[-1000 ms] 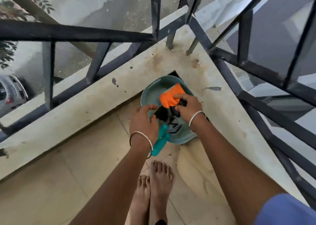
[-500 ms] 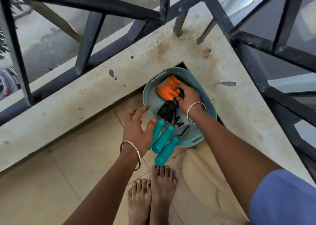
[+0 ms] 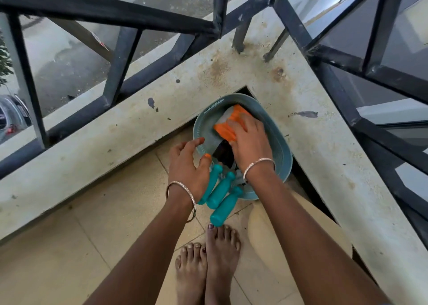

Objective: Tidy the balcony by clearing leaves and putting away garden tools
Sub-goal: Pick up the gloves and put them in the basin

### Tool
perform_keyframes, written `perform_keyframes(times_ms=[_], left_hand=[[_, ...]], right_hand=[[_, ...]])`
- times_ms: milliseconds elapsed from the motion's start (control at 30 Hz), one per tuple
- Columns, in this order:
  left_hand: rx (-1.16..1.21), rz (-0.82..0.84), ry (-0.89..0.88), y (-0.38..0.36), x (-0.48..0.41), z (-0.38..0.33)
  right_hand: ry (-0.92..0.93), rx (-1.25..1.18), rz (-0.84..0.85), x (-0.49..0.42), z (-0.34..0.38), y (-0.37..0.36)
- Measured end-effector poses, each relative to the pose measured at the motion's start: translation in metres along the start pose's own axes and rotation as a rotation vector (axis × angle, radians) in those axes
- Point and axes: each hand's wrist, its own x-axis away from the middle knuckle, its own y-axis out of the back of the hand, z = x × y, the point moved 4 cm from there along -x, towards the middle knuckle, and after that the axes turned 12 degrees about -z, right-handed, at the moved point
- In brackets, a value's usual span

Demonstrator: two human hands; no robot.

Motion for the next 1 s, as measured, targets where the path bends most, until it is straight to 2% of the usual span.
perform_keyframes(times_ms=[67, 167, 400, 467, 567, 633, 700, 1000], left_hand=[[0.015, 0.001, 0.001, 0.0, 0.001, 0.003], [0.05, 0.005, 0.007, 0.001, 0.003, 0.006], [0.099, 0.01, 0.019, 0.006, 0.008, 0.013], [0.097, -0.028, -0.003, 0.014, 0.014, 0.013], [0.076, -0.121, -0.041, 0.031, 0.029, 0.006], [0.066, -0.187, -0.043, 0.044, 0.042, -0.002], [0.065, -0.235, -0.044, 0.059, 0.058, -0.011], [0.28, -0.34, -0.083, 0.156, 0.164, -0.071]], right_hand=[[-0.009, -0.007, 0.13, -0.012, -0.007, -0.017], [-0.024, 0.044, 0.194, -0.031, -0.017, -0.037], [-0.023, 0.001, 0.111, -0.035, -0.019, -0.048], [-0.088, -0.096, 0.111, -0.028, -0.018, -0.041], [-0.338, -0.304, -0.107, 0.0, -0.021, -0.003], [-0.48, -0.327, -0.286, 0.029, -0.022, 0.031], [-0.586, -0.374, -0.392, 0.06, -0.022, 0.063], [-0.738, -0.694, -0.51, 0.172, 0.047, 0.214]])
